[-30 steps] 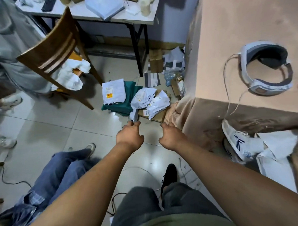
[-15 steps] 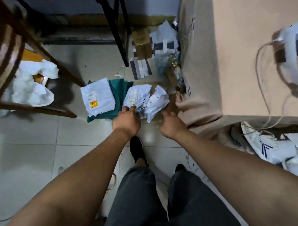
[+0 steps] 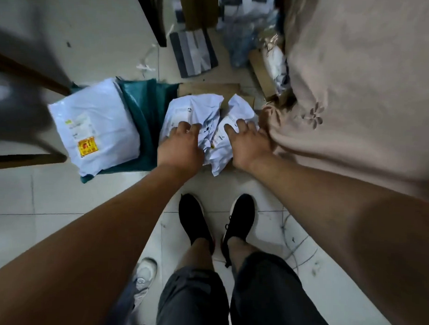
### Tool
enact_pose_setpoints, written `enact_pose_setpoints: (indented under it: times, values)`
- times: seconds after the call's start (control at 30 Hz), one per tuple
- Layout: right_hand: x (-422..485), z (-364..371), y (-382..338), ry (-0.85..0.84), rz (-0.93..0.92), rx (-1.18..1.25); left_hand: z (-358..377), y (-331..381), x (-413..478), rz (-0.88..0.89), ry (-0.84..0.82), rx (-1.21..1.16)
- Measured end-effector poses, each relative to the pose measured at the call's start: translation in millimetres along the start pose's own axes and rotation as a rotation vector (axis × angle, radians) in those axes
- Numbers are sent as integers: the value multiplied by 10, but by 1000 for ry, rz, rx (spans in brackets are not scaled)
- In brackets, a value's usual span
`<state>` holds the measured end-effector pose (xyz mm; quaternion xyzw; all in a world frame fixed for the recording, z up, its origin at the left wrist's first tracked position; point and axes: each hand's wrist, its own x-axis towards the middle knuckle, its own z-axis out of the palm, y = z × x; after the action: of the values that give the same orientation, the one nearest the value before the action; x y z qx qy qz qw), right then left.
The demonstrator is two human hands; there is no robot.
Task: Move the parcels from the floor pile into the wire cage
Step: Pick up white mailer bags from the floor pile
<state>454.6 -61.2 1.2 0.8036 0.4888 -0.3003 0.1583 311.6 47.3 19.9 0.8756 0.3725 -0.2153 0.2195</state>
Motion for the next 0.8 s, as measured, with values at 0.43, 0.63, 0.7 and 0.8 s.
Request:
enact_pose_setpoints:
  times: [0.43,0.63,0.7,0.8]
  values:
    - [1143,682,143,-55,-103,-258,809,-80,877,120,125,-78]
    - [1348,756,330,11,-126,-254,1141,183,970,152,-11,35]
    - [1327,805,365,17,-143,-220,1263,227,1014,141,-27,145]
    - [1254,884,416,28,-137,-239,1407,274,1079,102,-1,271]
